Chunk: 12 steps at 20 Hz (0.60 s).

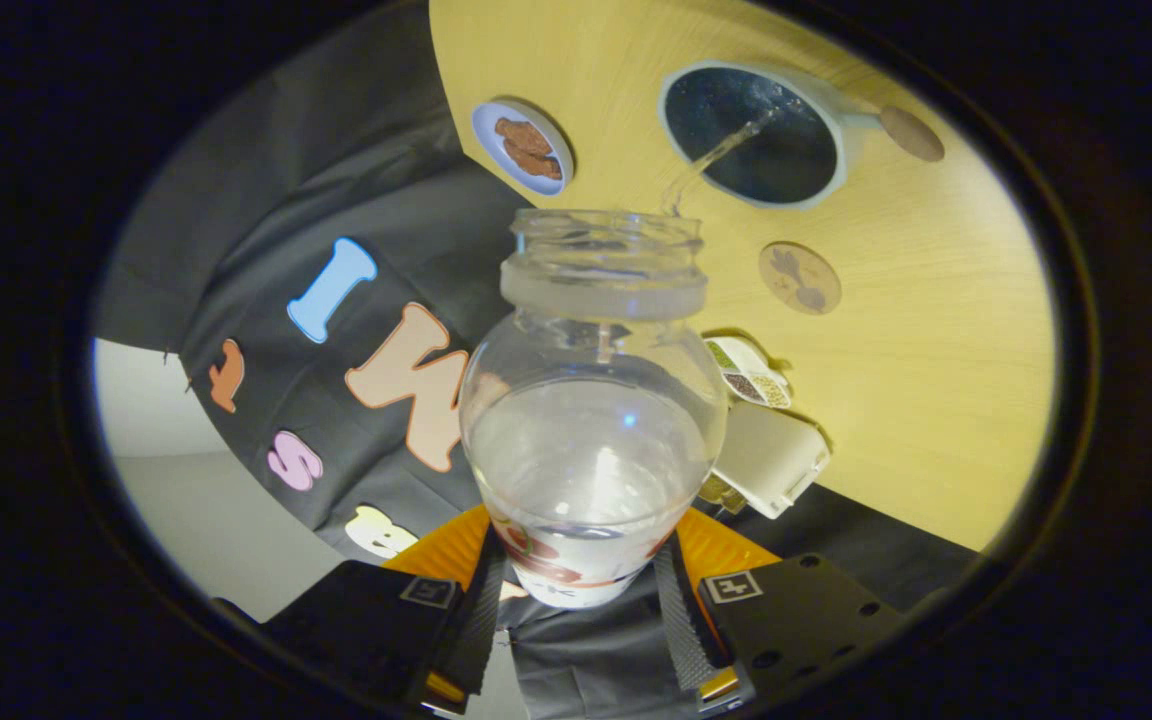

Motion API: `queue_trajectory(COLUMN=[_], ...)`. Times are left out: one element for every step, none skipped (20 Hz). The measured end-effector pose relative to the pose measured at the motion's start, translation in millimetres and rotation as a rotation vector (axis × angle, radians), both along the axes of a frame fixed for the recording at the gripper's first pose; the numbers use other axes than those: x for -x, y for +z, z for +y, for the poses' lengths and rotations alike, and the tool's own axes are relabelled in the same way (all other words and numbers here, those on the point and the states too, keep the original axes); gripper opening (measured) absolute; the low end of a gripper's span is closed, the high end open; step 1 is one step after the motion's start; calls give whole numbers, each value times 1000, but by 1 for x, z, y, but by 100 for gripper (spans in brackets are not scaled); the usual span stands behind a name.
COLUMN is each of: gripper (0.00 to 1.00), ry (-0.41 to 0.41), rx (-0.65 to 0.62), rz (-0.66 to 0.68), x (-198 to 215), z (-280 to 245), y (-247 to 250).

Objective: Take the bottle from table, then pour the juice into the cup, finally place the bottle on the coaster

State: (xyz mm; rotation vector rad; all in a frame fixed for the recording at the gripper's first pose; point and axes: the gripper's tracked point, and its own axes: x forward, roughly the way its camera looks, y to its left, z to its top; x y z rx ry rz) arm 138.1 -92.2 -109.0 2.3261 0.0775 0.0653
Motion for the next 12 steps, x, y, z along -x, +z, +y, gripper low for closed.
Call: queue_trajectory(gripper=[74,74,74,74,74,74,74,74,74,74,74,74], ry=[-3,-6,-7,-9,-9,-12,-16,-20,-24,-25,-25,-22], rx=[-8,-19,-30,-40,-49,-58,-69,-81,-92,-97,-98,-96], rz=[-1,0,0,0,3,6,7,6,6,5,5,8], x=[1,0,0,0,1,0,1,0,1,1,-1,-2], z=[-2,-5,-7,-8,-10,-10,-13,-15,-14,-14,-14,-13], y=[1,0,2,1,1,0,1,1,-1,-1,-1,-2])
